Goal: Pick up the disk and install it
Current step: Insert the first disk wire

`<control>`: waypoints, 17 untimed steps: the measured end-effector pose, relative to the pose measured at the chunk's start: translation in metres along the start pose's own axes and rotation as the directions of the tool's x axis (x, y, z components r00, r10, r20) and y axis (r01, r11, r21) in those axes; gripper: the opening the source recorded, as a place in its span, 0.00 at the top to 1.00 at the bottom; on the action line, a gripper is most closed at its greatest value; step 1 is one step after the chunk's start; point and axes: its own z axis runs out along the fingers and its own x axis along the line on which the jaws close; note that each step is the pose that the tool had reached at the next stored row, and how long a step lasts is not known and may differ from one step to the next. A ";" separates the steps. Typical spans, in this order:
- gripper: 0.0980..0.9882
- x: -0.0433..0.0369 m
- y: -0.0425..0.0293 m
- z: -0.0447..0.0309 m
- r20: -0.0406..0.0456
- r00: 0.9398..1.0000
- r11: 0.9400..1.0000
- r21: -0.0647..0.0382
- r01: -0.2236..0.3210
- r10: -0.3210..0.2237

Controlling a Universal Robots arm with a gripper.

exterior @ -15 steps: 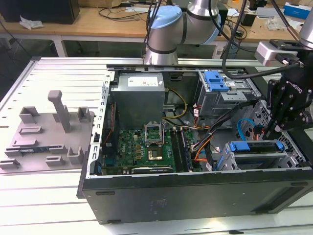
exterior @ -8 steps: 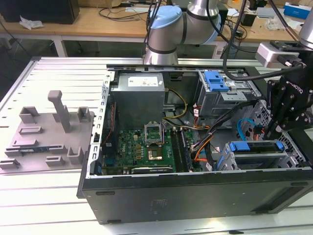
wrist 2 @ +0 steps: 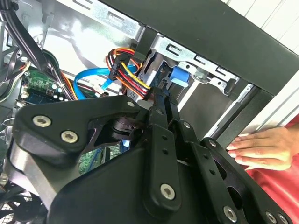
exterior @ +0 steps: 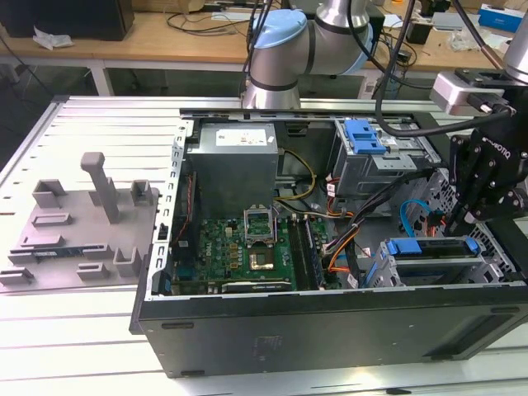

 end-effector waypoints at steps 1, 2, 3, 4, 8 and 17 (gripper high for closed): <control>0.93 0.0002 0.0000 0.0000 0.000 1.000 1.000 0.000 0.000 0.000; 0.93 0.0003 0.0001 0.0003 0.000 1.000 1.000 0.000 0.000 0.000; 0.93 0.0005 0.0001 0.0004 0.000 1.000 1.000 0.000 0.000 0.000; 0.93 0.0008 0.0001 0.0006 0.000 1.000 1.000 0.000 0.000 0.000; 0.93 0.0016 0.0003 0.0018 0.000 1.000 1.000 0.000 0.000 0.000; 0.93 0.0011 0.0000 0.0060 0.000 1.000 1.000 0.000 0.000 0.000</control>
